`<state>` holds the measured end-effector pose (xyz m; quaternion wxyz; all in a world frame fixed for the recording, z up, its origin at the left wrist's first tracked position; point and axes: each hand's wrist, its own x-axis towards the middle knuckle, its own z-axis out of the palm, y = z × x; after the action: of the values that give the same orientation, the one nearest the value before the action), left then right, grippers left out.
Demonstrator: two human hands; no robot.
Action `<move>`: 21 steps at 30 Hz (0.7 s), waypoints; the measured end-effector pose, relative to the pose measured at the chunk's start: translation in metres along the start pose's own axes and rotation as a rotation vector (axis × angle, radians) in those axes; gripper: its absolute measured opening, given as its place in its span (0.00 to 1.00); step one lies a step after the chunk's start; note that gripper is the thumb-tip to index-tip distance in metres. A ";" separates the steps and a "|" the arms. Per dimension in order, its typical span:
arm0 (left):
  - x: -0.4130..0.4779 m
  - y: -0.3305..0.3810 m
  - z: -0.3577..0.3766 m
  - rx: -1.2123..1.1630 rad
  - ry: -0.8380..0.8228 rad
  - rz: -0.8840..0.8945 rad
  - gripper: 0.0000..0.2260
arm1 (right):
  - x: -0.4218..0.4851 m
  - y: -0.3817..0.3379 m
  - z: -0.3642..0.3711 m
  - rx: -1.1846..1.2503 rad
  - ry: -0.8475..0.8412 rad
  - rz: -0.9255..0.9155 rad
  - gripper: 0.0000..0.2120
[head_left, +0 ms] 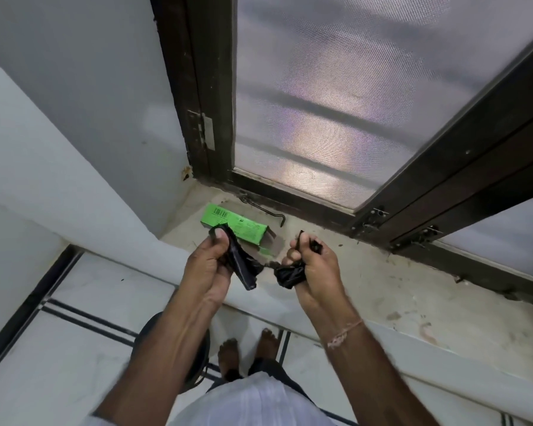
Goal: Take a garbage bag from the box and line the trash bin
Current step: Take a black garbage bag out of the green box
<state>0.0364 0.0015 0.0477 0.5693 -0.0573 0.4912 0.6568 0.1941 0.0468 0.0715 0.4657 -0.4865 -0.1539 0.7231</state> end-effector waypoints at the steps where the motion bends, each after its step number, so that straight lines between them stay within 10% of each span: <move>1: 0.002 0.003 -0.005 -0.016 0.027 0.015 0.07 | 0.003 -0.005 -0.002 -0.001 0.004 -0.020 0.10; 10: 0.007 0.001 0.011 -0.106 -0.108 0.036 0.08 | -0.010 0.023 -0.006 -0.893 -0.342 -0.245 0.17; 15: 0.008 0.001 0.012 -0.006 -0.107 0.080 0.18 | -0.003 0.025 -0.011 -0.755 -0.170 -0.342 0.09; 21: 0.036 0.017 -0.010 1.409 -0.066 0.838 0.28 | 0.010 0.000 -0.039 -0.575 -0.036 -0.351 0.06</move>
<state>0.0049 0.0219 0.0296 0.1932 0.5213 0.7523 0.3535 0.2258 0.0457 0.0474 0.4238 -0.5512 -0.4412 0.5673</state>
